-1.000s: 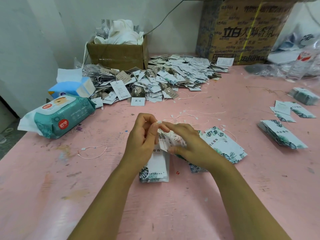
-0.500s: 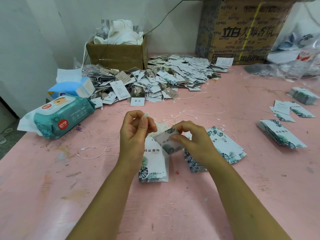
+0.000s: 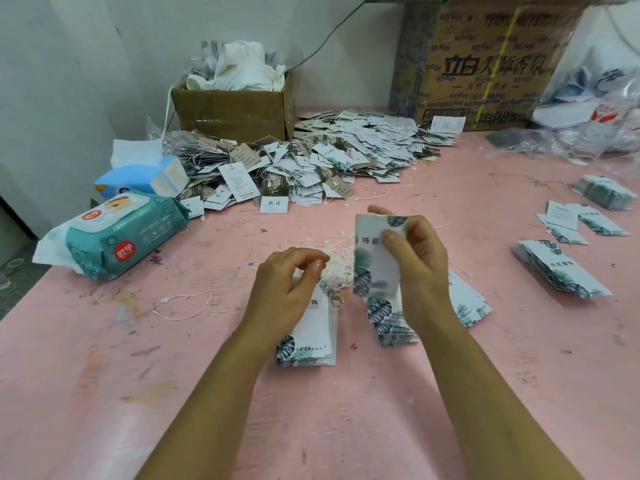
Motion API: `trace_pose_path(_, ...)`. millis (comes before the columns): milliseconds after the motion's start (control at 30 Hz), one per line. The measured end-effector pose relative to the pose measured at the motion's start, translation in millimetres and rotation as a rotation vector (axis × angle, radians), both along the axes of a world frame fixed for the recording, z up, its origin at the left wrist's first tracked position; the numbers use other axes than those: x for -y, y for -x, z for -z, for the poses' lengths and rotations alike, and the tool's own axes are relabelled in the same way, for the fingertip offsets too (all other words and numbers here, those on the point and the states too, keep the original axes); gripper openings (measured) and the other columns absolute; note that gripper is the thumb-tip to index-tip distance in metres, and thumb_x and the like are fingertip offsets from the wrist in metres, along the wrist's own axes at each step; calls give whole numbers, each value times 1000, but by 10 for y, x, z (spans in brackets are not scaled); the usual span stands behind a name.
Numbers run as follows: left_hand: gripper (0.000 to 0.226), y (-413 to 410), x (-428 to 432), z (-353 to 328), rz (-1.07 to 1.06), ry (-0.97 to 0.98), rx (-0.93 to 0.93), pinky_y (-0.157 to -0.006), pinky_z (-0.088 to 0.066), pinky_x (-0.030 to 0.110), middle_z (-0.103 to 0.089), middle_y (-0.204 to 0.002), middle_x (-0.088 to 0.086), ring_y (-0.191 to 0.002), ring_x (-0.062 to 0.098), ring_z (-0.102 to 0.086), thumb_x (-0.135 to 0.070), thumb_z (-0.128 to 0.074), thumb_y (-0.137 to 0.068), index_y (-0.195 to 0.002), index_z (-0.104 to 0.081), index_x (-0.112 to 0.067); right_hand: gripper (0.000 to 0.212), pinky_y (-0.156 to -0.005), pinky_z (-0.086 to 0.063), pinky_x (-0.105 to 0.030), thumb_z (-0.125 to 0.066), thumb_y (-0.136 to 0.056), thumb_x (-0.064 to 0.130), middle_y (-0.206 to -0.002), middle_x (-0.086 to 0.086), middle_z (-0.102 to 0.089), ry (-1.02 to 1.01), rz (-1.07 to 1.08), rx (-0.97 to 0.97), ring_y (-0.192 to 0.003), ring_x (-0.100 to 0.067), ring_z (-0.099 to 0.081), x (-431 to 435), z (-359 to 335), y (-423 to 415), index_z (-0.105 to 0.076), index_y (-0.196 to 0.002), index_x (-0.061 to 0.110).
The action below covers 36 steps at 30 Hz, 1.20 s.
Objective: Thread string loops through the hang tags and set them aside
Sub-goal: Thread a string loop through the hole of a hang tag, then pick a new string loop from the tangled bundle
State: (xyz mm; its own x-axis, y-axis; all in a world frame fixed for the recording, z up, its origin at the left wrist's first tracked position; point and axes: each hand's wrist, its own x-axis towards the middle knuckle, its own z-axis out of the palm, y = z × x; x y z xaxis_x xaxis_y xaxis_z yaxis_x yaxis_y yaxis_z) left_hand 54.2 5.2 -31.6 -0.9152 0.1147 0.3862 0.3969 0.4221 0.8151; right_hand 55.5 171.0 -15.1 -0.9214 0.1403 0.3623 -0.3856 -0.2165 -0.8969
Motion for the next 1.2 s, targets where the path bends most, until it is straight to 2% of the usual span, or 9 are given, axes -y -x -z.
trace_pose_path(100,16,42,27,46,-111,123,24,-93,-41,41,-62,-98,-12,-104,15,-48,-14,-54,-92,-101,-68,-19,18,-47,-52,-24,-51,-90,10,-69,7,-66,37,149,42,-58,-7,-61,-100,-14,10,-47,-77,21)
trace_pose_path(200,18,88,47,99,-226,247,32,-95,-26,32,-61,-116,-5,-116,22,-40,-25,-52,-93,-105,-66,-23,20,-44,-50,-23,-50,-93,9,-59,8,-62,-14,301,81,-51,-7,-59,-193,-16,24,-46,-80,23)
trace_pose_path(333,27,114,72,136,-284,345,207,-93,-17,29,-56,-126,-5,-123,24,-33,-40,-45,-94,-116,-58,-32,8,-51,-45,-23,-49,-93,11,-76,-5,-61,-318,526,187,-60,-15,-56,-422,10,98,-50,-93,19)
trace_pose_path(500,21,112,73,125,-238,253,255,-93,-21,31,-63,-115,-9,-116,23,-45,-36,-47,-94,-110,-60,-32,32,-92,-30,-38,-42,-91,12,-110,-17,-62,-903,703,515,-92,-29,-51,-731,81,137,-51,-122,10)
trace_pose_path(667,12,115,89,112,-230,174,219,-99,-36,44,-67,-104,-5,-110,24,-52,-20,-56,-91,-96,-66,-24,35,-80,-17,-36,-38,-83,10,-76,-3,-53,-1162,579,786,-86,-26,-45,-689,176,183,-60,-109,19)
trace_pose_path(767,10,120,98,116,-233,129,167,-91,-42,36,-68,-94,-4,-99,20,-56,-13,-60,-88,-88,-67,-19,38,-91,-19,-39,-40,-86,17,-106,-8,-56,-1248,563,826,-111,-30,-40,-686,208,182,-54,-121,25)
trace_pose_path(867,12,115,100,106,-239,74,105,-76,-40,23,-64,-80,-12,-83,9,-56,-9,-63,-86,-83,-66,-20,41,-96,-17,-41,-46,-89,21,-130,-10,-44,-1252,611,740,-121,-31,-30,-642,207,185,-48,-129,24)
trace_pose_path(1000,16,98,116,95,-251,6,28,-66,-35,1,-61,-74,-18,-73,-4,-55,-6,-66,-82,-80,-65,-21,35,-93,-14,-34,-52,-88,21,-132,-3,-45,-1178,629,402,-121,-27,-30,-403,182,175,-55,-123,27)
trace_pose_path(1200,28,36,54,29,-143,-144,-52,-68,-41,6,-65,-68,-24,-69,-8,-57,-7,-72,-78,-76,-65,-34,28,-76,-11,-25,-61,-87,24,-115,1,-58,-1151,435,-96,-111,-24,-43,31,175,47,-64,-115,26)
